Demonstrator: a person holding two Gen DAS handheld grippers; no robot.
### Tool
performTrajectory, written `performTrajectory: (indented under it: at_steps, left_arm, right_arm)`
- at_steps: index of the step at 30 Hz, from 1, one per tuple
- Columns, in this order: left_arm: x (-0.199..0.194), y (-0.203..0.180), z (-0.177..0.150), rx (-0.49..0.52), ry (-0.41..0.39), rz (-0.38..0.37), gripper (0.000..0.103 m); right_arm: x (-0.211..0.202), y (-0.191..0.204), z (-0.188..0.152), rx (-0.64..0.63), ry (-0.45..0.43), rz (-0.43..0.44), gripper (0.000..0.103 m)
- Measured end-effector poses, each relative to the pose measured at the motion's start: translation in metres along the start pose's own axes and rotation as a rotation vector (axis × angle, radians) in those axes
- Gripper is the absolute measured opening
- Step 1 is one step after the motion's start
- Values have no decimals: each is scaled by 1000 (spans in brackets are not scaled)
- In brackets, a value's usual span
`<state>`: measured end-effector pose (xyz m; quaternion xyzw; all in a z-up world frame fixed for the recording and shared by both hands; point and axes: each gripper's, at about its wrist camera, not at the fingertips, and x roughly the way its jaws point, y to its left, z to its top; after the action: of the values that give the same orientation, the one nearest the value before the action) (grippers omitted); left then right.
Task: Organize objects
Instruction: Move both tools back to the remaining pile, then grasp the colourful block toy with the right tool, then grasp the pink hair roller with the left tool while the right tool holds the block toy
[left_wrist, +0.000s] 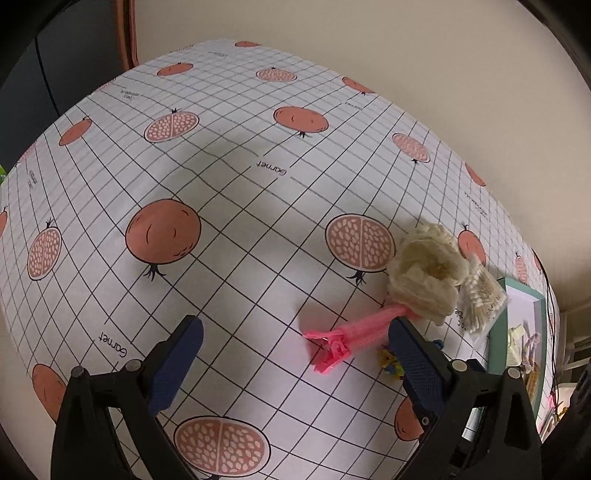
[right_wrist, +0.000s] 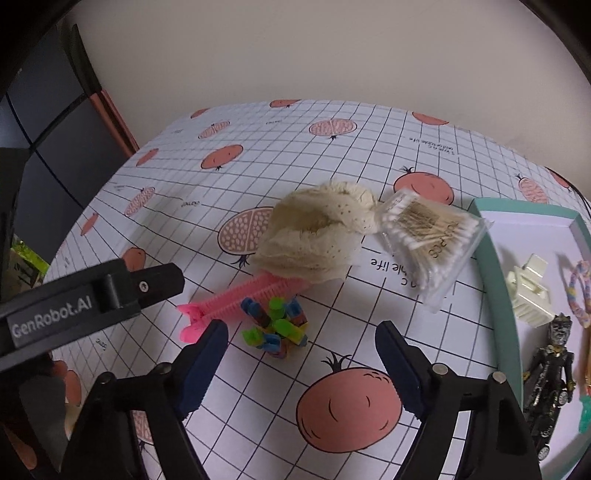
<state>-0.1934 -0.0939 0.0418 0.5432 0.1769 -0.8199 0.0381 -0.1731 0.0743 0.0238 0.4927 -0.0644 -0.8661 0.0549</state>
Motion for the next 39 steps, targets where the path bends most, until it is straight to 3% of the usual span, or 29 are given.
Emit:
performTrajectory:
  at_steps: [9, 18, 25, 39]
  left_arm:
    - [14, 1, -1, -3, 19, -6, 100]
    - [22, -6, -2, 29, 25, -15, 100]
    - [27, -15, -3, 63, 34, -21, 100]
    - [31, -48, -12, 214, 29, 8, 100]
  right_arm:
    - [18, 2, -1, -4, 15, 5, 77]
    - [24, -7, 0, 18, 6, 2, 52]
    - [25, -19, 0, 40, 14, -5, 41]
    - [11, -60, -4, 82, 44, -39, 40]
